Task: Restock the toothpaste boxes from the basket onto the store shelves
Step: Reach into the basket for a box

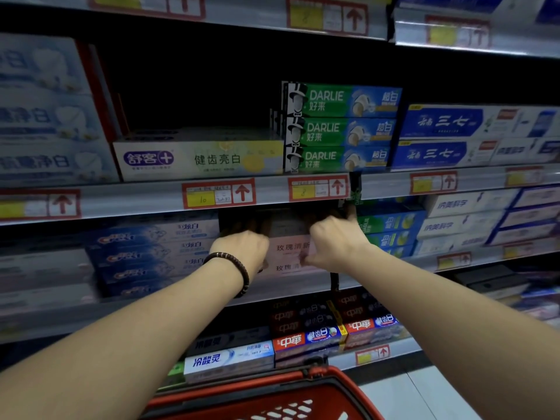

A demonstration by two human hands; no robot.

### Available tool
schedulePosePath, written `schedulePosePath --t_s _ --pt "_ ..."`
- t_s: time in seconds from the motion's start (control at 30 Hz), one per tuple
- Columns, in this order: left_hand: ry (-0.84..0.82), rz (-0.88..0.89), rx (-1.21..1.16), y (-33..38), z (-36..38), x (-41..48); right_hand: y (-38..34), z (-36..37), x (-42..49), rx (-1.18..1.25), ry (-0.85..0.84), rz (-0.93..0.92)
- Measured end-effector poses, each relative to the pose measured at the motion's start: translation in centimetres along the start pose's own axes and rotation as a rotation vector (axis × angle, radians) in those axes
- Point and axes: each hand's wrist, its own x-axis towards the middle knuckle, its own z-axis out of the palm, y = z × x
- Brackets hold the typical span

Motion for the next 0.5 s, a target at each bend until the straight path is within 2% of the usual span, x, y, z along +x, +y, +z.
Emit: schedulePosePath --t_s 0.17,0.33,0.4,0.5 --pt "0.066 0.009 0.003 0.1 0.1 -0.5 -0.3 0.4 -1.7 0.004 0.146 0.003" --pt "0.247 0.054 0.039 0.9 0.2 -2.6 -1.8 2.4 -5.7 0.194 0.412 -0.045" --pt "0.333 0.124 0.013 1.2 0.8 -4.4 -2.7 3.3 -7.6 0.245 0.432 -0.043" --pt "0.321 0.181 -0.069 1.3 1.0 -8.2 -4.5 3.8 -10.0 0.313 0.405 -0.005"
